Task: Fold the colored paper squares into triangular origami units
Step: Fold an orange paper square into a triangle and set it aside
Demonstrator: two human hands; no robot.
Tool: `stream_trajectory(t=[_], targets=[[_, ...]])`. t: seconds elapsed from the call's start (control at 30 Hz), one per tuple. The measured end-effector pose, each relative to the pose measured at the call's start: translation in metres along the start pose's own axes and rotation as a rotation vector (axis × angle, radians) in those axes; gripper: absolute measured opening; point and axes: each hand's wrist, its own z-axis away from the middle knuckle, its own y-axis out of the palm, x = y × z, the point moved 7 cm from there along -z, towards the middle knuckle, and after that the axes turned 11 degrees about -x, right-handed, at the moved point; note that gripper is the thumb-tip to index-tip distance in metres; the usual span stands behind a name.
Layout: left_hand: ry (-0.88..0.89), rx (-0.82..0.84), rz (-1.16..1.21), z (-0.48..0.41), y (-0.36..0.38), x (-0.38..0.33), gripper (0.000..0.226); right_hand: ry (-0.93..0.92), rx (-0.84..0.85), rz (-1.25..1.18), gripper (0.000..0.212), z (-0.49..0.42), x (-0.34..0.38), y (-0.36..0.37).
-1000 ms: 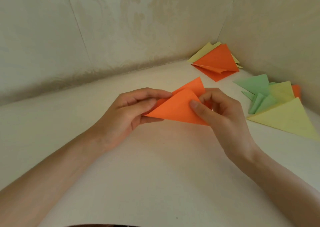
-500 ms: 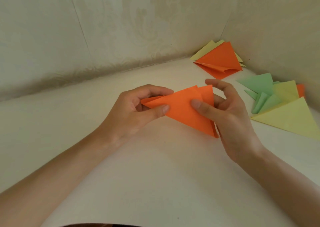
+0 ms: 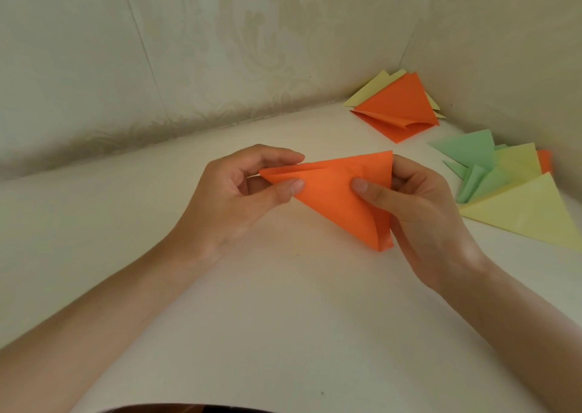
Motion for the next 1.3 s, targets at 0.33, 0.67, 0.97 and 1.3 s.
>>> stream_trajectory(t=[0.33,0.67,0.97,1.3], targets=[[0.042,-0.077,-0.079,0.002,-0.003,-0.003,0.018,-0.021,-0.018,0.067,0.018,0.002,0.001,0.0],[0.135,-0.042,-0.058,0.006,0.002,-0.013,0.024,-0.052,-0.104,0.057,0.022,0.004,0.005,-0.006],[0.206,-0.081,-0.066,0.006,-0.002,-0.014,0.019,-0.093,-0.122,0.049,0.01,0.007,0.011,-0.004],[0.201,-0.077,-0.041,0.006,-0.001,-0.017,0.018,-0.102,-0.131,0.055,0.011,0.006,0.009,-0.006]])
